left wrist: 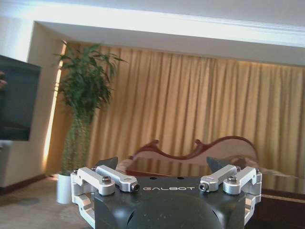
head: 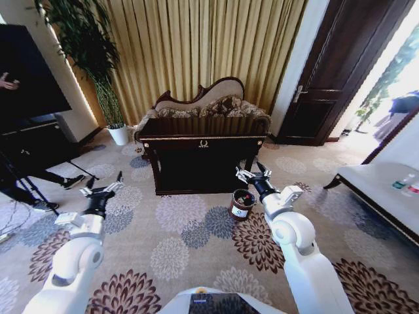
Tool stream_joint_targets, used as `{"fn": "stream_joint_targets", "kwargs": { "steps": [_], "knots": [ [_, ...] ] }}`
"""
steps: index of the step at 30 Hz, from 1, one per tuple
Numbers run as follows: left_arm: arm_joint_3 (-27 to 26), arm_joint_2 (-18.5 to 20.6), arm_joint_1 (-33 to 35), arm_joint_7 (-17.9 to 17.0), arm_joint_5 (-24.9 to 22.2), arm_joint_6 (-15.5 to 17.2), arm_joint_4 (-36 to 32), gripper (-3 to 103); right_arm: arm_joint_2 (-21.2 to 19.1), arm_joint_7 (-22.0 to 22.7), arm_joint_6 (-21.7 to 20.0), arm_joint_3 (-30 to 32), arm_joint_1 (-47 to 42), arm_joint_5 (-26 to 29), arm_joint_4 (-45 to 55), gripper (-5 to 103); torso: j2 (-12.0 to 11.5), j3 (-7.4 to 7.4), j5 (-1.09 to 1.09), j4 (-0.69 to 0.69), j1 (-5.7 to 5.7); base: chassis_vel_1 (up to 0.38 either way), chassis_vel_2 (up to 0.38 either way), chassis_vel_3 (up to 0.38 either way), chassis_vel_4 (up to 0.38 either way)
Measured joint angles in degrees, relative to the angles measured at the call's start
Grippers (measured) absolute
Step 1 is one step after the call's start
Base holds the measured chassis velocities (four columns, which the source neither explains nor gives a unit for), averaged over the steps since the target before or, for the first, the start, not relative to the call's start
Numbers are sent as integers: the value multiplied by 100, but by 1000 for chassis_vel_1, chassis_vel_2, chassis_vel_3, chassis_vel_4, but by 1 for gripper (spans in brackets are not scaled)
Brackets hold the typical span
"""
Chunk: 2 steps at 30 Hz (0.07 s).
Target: Move to the front of the table and place the trash on the table into the trash bin.
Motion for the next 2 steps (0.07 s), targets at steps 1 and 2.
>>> {"fn": "stream_joint_targets", "kwargs": {
  "steps": [1,2],
  "knots": [
    [17,11,1,32,-13,82,-33,100,-9,24,-62,14,4,39,2,100,0,0,-1,0,0,0,0,0,0],
    [22,32,8,47,-29,177,-85,100,-21,43,-141,29,3,56,13,100,0,0,0,0,0,0,0,0,0]
  ]
}}
